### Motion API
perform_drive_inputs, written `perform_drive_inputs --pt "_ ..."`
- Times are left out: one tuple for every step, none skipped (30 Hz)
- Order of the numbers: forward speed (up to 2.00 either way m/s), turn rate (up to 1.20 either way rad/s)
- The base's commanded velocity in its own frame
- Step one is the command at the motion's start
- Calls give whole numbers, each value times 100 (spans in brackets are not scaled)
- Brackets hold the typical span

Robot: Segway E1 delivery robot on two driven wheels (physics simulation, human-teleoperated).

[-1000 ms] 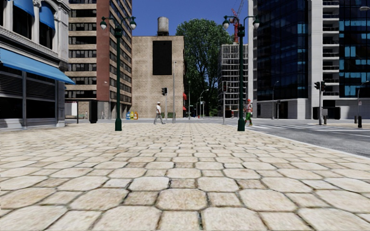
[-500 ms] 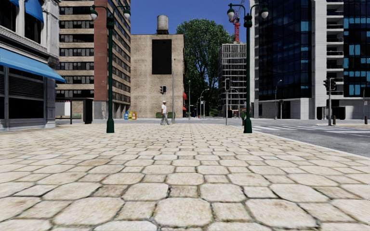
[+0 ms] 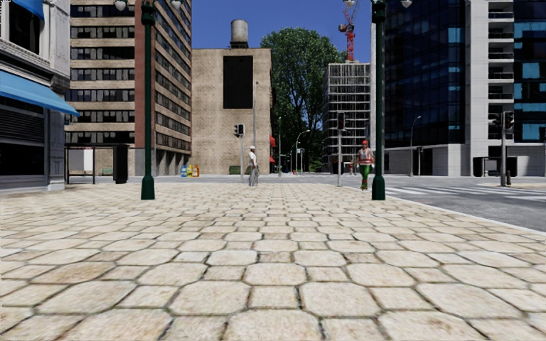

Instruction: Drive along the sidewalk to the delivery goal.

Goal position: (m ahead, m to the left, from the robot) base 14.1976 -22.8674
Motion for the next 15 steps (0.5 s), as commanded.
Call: perform_drive_inputs --pt "200 0" --pt "200 0" --pt "200 0" --pt "200 0" --pt "200 0" --pt "200 0" --pt "200 0" --pt "200 0" --pt "200 0" --pt "200 0" --pt "200 0" --pt "200 0" --pt "200 0" --pt "200 0" --pt "200 0"
